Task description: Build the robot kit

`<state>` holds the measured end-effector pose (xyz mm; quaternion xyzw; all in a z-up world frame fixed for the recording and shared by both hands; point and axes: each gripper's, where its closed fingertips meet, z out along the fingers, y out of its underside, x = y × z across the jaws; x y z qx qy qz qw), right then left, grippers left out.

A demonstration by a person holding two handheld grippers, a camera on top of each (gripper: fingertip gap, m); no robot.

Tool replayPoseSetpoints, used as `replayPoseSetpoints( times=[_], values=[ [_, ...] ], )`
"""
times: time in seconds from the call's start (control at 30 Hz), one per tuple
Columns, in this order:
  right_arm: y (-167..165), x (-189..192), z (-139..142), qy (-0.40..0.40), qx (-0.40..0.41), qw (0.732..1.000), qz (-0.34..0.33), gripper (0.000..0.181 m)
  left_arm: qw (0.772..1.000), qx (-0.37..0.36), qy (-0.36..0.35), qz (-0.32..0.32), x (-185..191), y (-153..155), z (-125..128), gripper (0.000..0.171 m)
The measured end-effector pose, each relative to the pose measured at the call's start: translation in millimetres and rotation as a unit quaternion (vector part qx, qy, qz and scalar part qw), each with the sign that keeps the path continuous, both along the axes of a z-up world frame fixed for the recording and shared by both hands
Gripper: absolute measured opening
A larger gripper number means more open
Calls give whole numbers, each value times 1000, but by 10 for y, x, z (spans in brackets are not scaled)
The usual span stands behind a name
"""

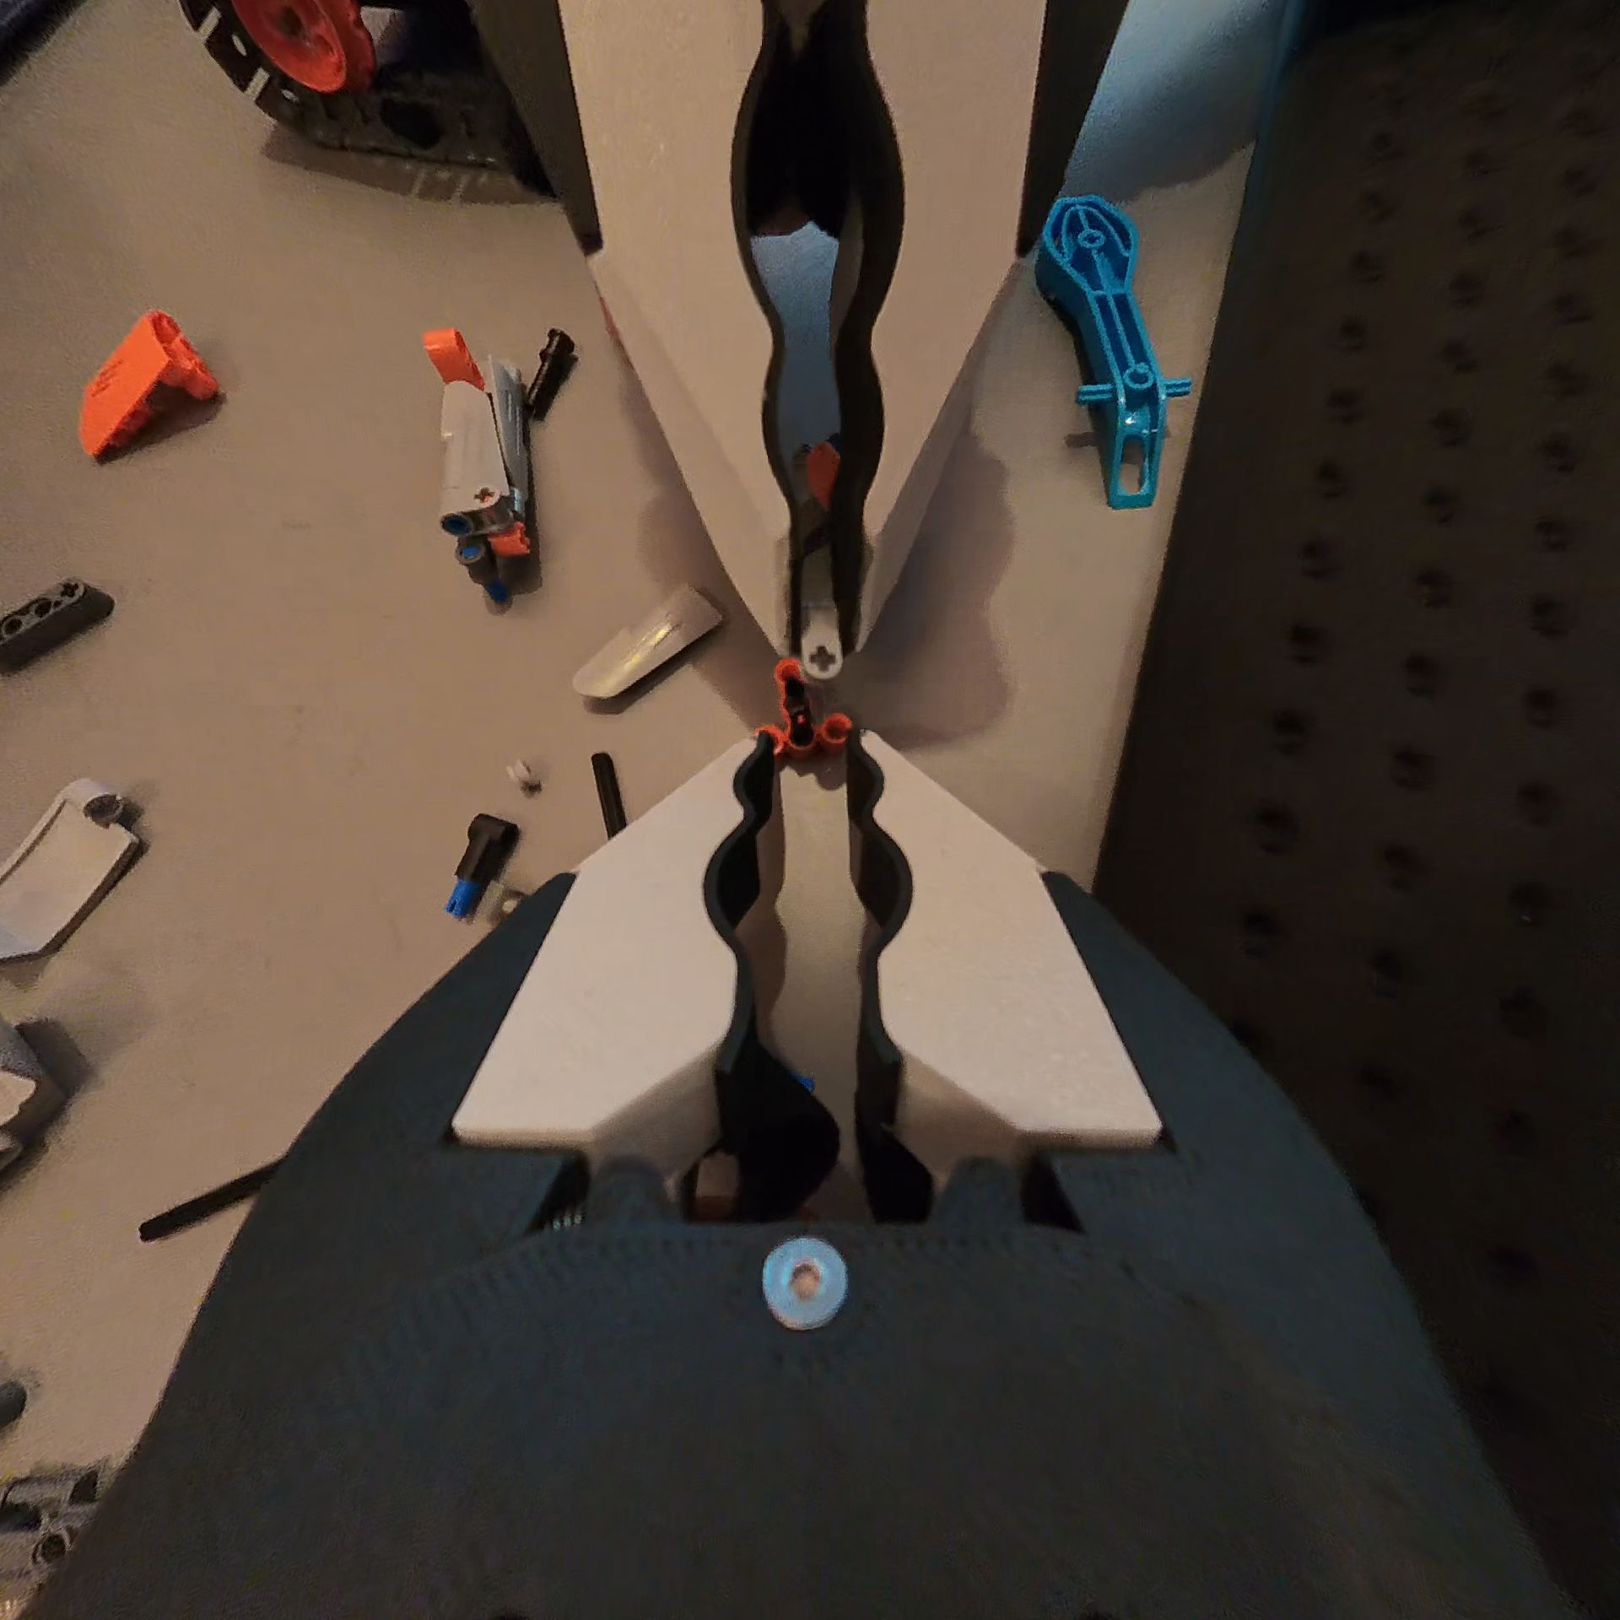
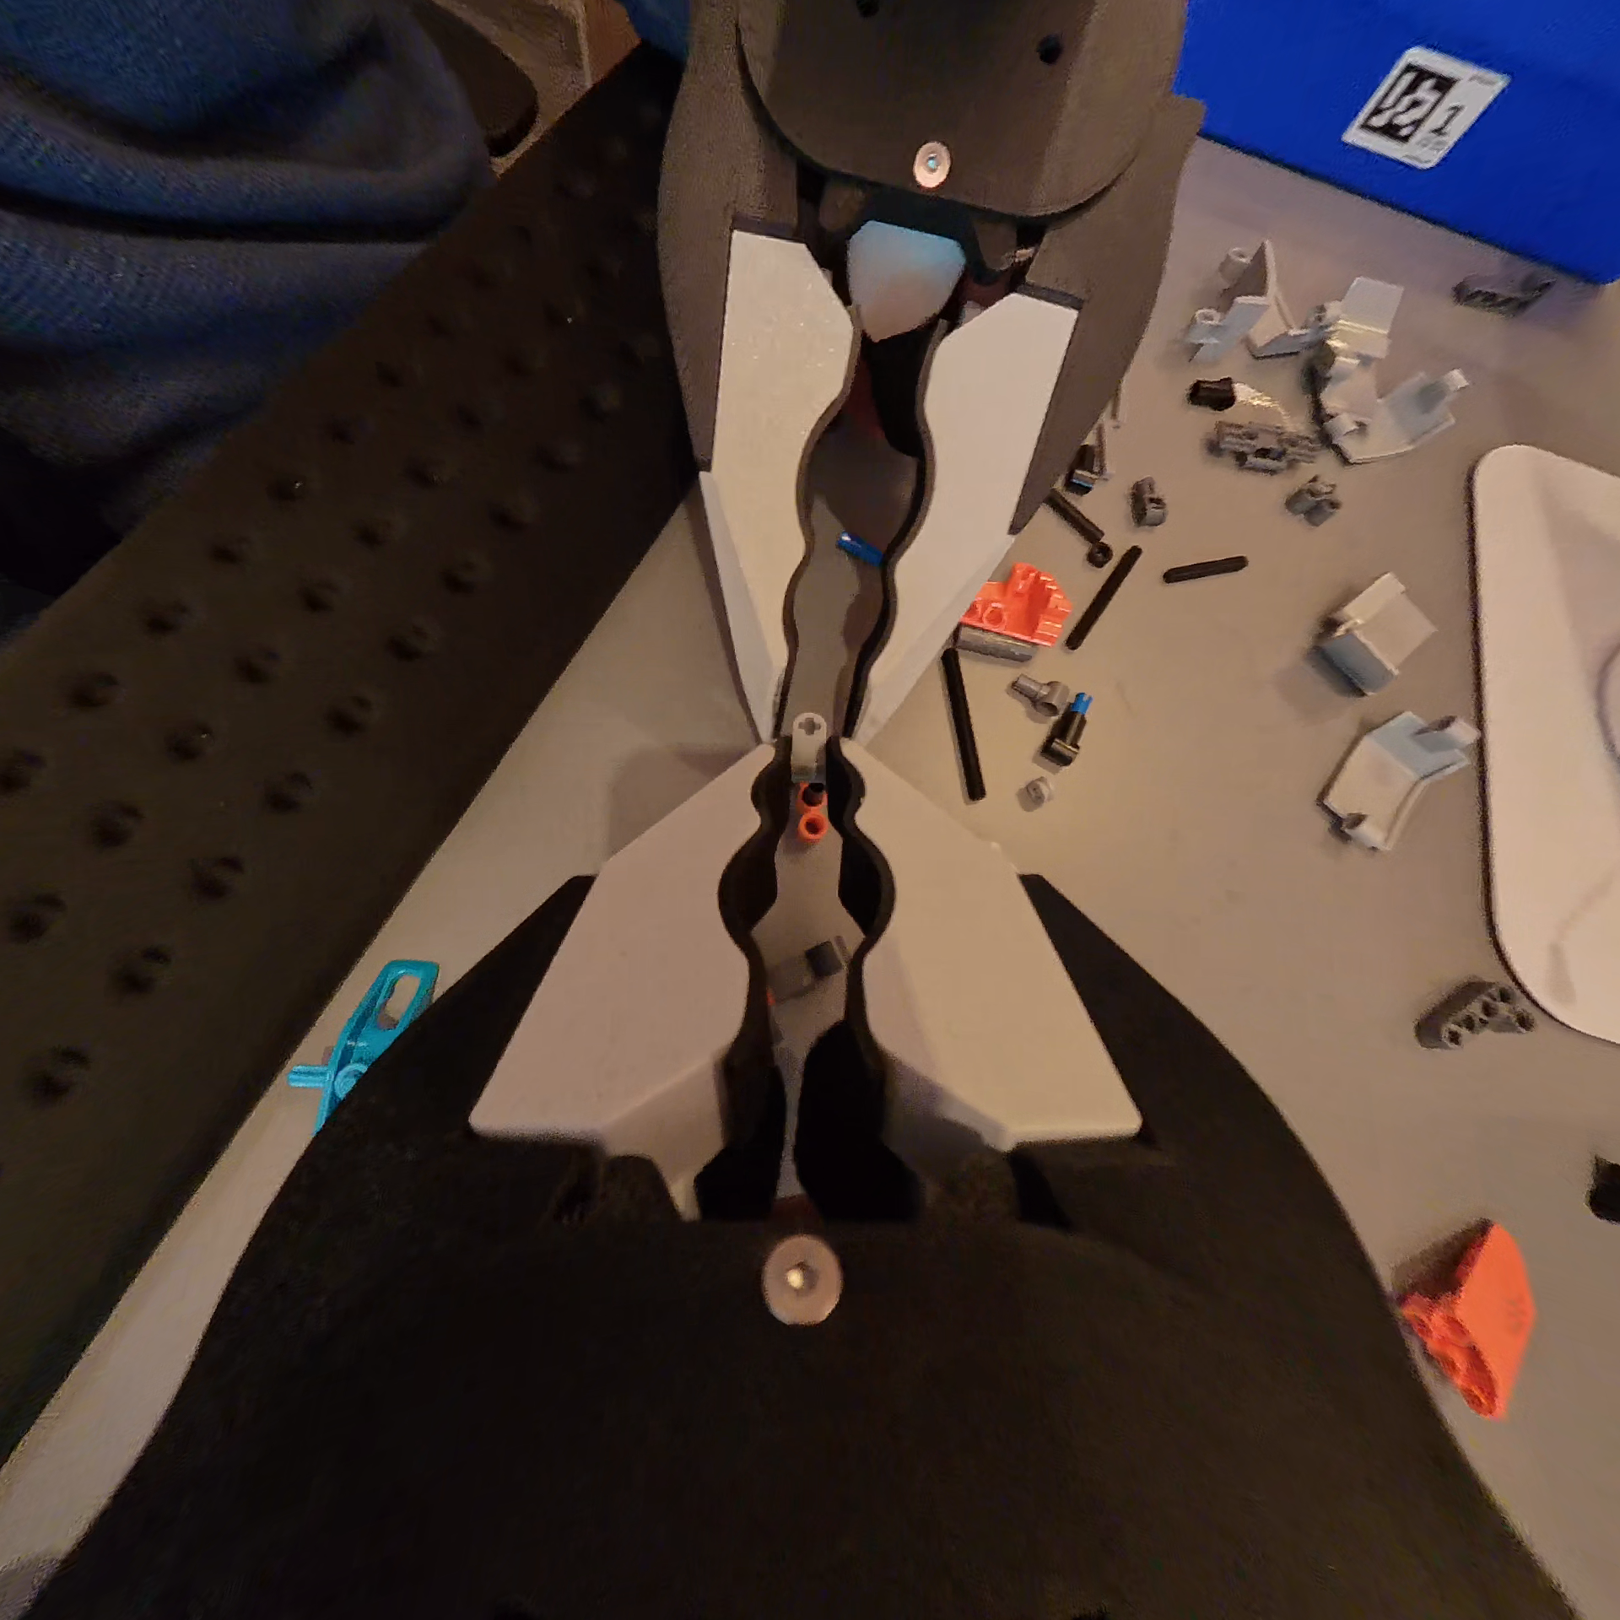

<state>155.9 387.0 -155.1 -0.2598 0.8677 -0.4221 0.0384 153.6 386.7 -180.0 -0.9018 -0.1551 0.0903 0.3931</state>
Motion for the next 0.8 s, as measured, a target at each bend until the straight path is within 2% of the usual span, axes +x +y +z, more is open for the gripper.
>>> replayPoseSetpoints(
  times=[0.37, 0.6, 0.8],
  values=[
    [-17, -49, -98, -7, 4, 1000, 10, 5, 1000, -14, 7, -12, -65, 19, -34, 7],
    [22, -124, -40, -23, 4, 1000, -4, 5, 1000, -11, 23, -12, -74, 30, 12, 11],
    [8, -89, -144, -20, 21, 1000, 1, 5, 999, -23, 24, -22, -97, 36, -41, 6]
  ],
)
